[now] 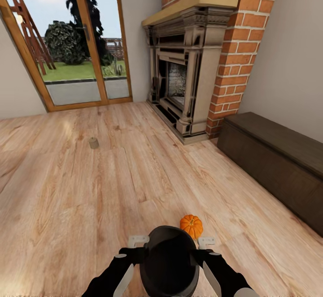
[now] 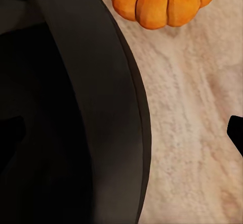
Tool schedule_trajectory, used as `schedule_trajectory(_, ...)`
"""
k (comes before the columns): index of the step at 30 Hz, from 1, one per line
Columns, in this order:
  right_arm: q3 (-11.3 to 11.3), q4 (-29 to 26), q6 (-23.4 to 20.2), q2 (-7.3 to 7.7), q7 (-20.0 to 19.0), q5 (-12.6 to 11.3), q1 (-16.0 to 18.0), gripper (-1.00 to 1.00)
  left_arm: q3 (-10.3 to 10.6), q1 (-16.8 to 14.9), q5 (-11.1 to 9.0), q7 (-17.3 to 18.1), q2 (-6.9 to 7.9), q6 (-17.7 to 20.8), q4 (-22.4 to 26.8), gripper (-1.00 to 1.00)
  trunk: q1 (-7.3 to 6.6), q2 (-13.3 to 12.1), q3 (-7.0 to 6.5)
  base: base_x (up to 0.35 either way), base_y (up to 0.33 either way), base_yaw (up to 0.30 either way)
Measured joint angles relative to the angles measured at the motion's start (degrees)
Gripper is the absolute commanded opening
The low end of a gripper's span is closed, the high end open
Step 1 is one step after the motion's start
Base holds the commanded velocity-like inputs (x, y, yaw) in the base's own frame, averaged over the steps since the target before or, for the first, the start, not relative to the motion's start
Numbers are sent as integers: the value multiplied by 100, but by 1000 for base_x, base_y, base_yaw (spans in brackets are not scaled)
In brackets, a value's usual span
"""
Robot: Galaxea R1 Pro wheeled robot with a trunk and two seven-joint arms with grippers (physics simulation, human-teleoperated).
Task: Place each of the two pumpkins and all three candles from the living room inside a cabinet in the living room (use any cabinet), then make sure every cabinet is closed, and position the cauldron so it is next to a table in the living room.
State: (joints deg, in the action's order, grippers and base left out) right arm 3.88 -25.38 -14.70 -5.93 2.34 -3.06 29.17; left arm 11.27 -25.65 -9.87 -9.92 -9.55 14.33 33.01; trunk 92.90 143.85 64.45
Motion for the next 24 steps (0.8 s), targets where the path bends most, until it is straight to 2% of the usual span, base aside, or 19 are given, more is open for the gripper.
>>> schedule_trajectory(11, 0, 0, -9, 0, -2, 4, 0, 100, -3, 0, -10, 55, 3, 0, -8, 100, 26, 13, 221, 0, 0, 0)
schedule_trajectory(24, 0, 0, -7, 0, 0, 4, 0, 100, -11, 0, 6, 75, 17, -15, -7, 100, 26, 13, 222, 0, 0, 0)
